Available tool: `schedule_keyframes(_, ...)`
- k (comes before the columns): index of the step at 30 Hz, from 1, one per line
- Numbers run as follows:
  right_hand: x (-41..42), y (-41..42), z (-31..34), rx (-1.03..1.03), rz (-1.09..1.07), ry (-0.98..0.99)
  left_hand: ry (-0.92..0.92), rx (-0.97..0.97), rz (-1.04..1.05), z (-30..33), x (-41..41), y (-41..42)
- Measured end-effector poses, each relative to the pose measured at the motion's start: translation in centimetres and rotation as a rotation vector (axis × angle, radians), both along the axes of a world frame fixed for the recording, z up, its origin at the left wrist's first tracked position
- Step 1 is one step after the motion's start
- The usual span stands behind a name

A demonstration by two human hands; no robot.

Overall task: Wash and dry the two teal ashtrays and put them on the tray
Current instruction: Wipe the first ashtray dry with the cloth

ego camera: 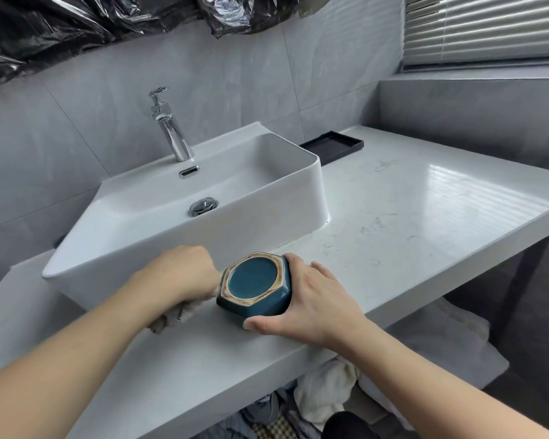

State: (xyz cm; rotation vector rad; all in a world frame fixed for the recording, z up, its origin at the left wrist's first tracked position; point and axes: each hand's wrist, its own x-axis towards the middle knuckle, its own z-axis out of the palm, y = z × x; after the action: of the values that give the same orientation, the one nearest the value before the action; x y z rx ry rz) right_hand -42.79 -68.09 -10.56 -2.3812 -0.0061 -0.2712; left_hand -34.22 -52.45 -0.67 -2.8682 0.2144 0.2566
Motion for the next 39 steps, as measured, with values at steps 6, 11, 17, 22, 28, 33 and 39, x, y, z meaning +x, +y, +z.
schedule_keyframes(6,0.0,0.0,0.3,-0.02,0.041,0.045,-0.077,0.187,0.002,-3.5,0.1,6.1)
schedule_keyframes(11,0.1,-0.2,0.5,0.053,0.051,0.151,-0.189,-0.297,-0.067,-4.6,-0.4,5.2)
schedule_keyframes(17,0.3,0.6,1.1,0.078,-0.09,0.152,0.456,-0.95,0.261,-4.0,-1.6,2.0)
schedule_keyframes(22,0.5,1.6,0.9,0.356,-0.11,0.177,0.413,-1.247,0.334,-4.4,-1.9,1.6)
schedule_keyframes(28,-0.1,1.6,2.4,0.579,-0.044,0.094,0.269,-1.364,0.244,-3.9,-3.0,2.7)
schedule_keyframes(33,-1.0,-0.3,5.6,0.633,0.083,0.077,0.313,-1.435,0.071,-1.4,-4.8,3.9)
schedule_keyframes(39,-2.0,-4.1,11.5,0.325,0.317,0.082,0.114,-1.279,-0.332,3.2,-5.6,4.2)
